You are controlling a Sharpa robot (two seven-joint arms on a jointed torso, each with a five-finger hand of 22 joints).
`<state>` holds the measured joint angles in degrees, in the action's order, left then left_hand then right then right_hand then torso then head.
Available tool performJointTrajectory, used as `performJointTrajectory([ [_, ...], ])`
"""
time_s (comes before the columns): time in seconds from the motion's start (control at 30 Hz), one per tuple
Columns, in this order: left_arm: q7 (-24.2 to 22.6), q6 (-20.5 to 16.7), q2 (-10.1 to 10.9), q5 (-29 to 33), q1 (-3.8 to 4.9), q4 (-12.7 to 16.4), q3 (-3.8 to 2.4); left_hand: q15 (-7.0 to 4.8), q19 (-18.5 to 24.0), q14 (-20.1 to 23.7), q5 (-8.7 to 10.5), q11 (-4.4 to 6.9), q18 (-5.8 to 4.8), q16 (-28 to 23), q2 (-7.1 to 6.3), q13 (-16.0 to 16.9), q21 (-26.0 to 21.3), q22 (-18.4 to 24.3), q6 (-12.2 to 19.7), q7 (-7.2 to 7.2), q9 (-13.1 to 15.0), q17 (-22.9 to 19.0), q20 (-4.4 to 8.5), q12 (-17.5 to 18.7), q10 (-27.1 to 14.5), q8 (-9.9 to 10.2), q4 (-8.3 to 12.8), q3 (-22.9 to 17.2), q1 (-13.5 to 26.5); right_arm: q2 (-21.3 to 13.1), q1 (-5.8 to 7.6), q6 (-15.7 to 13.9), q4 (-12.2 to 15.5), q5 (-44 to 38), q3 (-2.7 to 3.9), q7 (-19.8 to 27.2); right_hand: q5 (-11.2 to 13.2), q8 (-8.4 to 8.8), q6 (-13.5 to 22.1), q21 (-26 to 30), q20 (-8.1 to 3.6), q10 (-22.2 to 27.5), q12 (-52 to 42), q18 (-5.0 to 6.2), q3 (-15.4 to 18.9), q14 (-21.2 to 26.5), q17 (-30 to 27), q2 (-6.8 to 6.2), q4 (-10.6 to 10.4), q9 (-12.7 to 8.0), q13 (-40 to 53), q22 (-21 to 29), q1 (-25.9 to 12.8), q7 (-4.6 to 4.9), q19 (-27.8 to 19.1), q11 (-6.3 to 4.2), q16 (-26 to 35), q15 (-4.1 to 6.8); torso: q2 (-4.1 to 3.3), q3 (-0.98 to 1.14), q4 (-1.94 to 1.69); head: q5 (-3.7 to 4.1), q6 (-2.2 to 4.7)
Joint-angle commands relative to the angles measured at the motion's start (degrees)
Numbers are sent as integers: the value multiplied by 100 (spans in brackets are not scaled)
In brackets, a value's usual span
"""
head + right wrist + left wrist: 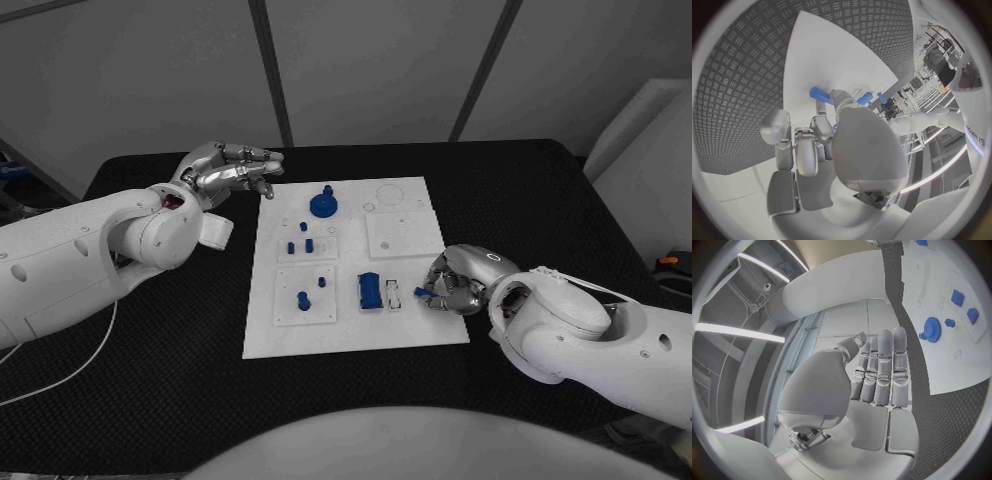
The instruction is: Assemble the parts on the task board
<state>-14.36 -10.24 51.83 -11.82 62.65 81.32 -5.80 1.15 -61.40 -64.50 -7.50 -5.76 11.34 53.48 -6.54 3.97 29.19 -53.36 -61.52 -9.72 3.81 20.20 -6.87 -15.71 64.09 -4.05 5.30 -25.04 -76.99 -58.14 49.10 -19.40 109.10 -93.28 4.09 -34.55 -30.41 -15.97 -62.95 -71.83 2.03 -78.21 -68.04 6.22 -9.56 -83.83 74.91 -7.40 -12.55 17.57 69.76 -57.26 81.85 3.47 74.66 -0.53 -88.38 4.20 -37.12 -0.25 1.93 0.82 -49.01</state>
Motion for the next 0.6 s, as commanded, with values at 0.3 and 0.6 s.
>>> performJointTrajectory([
  [0.3, 6, 67, -6, 14, 7, 15, -4, 15, 19, 39, 8, 2, -91, -27, 49, -7, -18, 6, 50, -1, -7, -7, -5, -22, -51, 21, 19, 21, -9, 83, 8, -724, 88, 758, 5, 180, 14, -86, -77, -96, -30, -183, -152, -24, -193, -576, 1335, -154, -111, 120, 139, -119, -294, -43, 93, -71, -66, 51, -6, 0, -3, -11, 1],
  [0.6, 7, 70, -3, 14, 7, 27, -4, 15, 19, 39, 8, 2, -91, -27, 49, -7, -18, 6, 50, -1, -7, -7, -5, -22, -51, 21, 19, 21, -9, 279, 10, -797, -1, 998, 5, 214, 16, -116, -100, -117, -39, -217, -195, -30, -246, -582, 1359, -173, -168, 146, 180, -156, -424, -61, 112, -84, -79, 61, -5, 2, -6, -23, -26],
])
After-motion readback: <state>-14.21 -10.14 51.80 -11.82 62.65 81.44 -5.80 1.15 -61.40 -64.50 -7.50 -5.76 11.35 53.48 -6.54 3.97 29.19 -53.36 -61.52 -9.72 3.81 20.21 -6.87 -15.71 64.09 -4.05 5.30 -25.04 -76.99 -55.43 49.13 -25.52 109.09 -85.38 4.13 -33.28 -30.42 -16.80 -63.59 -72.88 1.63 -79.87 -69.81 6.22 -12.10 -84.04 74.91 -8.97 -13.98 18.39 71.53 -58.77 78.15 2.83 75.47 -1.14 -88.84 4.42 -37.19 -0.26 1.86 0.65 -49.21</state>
